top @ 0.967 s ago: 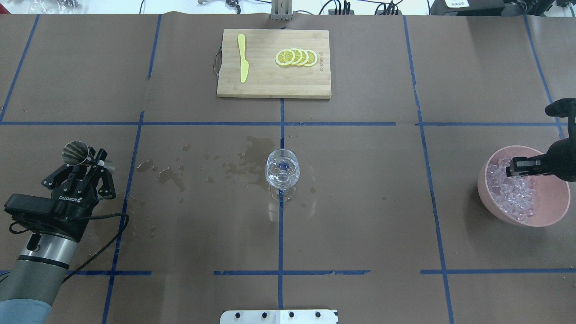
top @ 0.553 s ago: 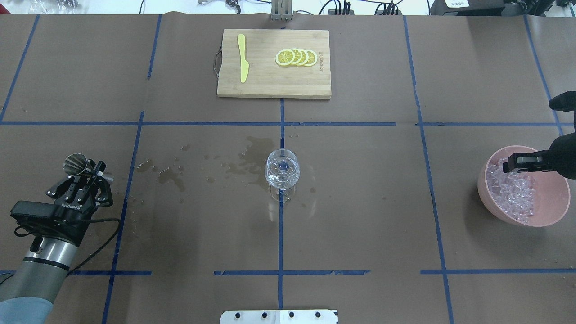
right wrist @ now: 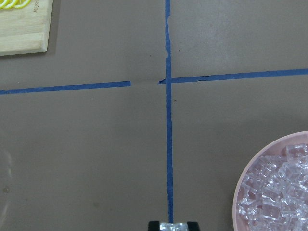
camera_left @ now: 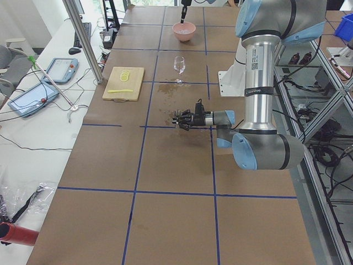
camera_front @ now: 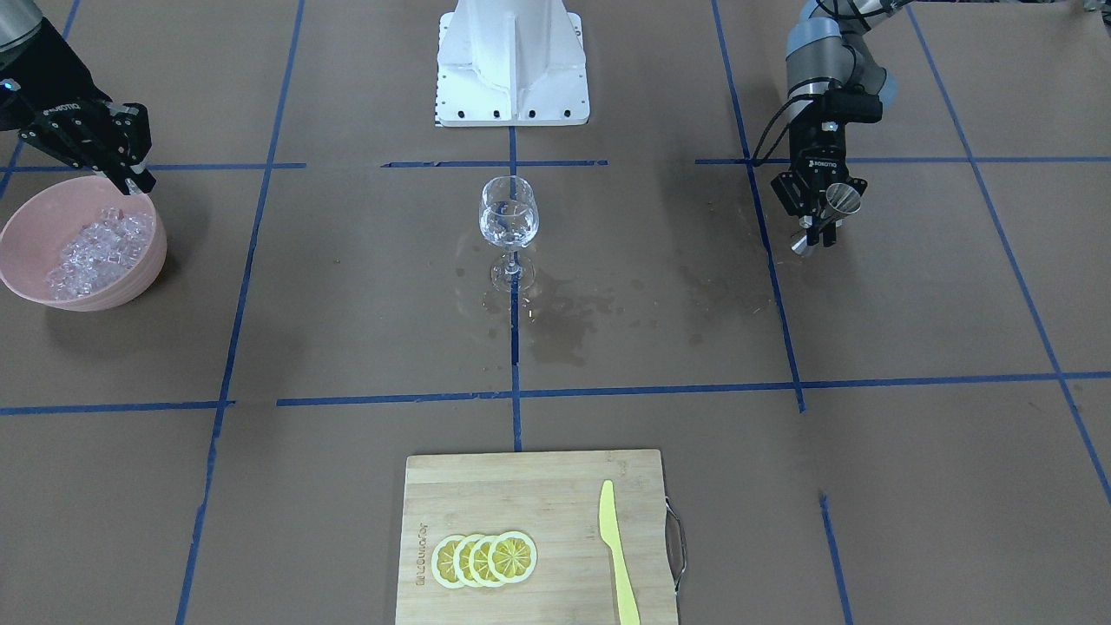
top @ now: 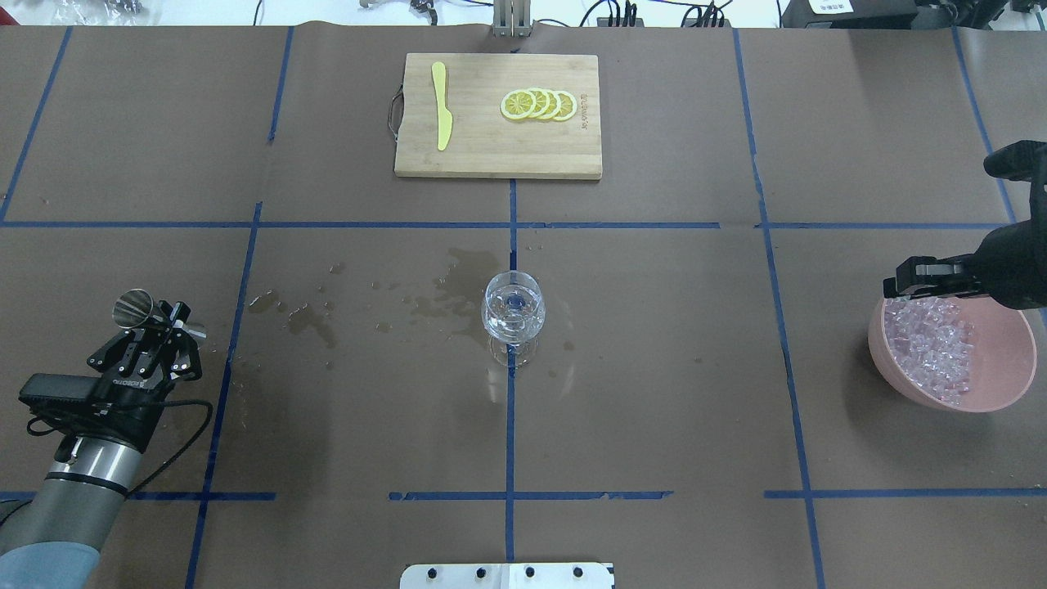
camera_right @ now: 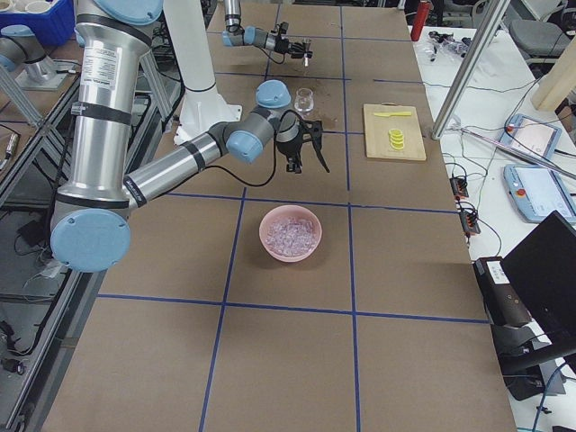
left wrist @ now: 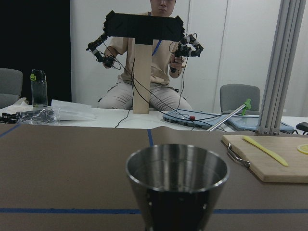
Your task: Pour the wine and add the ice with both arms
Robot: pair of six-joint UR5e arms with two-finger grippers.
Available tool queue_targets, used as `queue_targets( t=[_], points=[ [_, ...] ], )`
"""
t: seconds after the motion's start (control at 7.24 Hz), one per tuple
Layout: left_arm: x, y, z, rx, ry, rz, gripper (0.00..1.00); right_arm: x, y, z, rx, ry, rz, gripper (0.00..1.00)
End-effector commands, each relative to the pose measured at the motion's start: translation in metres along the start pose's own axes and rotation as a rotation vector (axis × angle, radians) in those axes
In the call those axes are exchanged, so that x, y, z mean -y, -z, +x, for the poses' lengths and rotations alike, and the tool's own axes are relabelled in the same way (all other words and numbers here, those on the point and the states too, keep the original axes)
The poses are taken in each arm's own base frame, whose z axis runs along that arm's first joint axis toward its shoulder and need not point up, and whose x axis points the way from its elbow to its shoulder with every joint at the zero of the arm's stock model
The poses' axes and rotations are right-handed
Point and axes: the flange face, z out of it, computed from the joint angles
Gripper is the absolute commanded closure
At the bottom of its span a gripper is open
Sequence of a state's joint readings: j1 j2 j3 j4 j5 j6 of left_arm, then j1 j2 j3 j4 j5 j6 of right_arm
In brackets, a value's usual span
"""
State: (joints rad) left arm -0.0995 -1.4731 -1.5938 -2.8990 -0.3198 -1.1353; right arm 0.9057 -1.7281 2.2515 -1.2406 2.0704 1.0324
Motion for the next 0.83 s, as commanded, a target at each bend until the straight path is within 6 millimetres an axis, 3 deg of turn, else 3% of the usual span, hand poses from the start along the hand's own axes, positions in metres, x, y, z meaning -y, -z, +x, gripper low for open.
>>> queue_targets(
  t=[0.0,0.69],
  points=[
    [-0.017,0.007,0.001,0.013,-0.065,0.005,1.0,0.001,0.001,-0.005,0.008,0.0,0.002,1.0],
    [-0.027,0.016,0.012,-0.004,-0.016,-0.01,1.0,0.004,0.002,-0.015,0.023,0.012,0.011,1.0]
  ],
)
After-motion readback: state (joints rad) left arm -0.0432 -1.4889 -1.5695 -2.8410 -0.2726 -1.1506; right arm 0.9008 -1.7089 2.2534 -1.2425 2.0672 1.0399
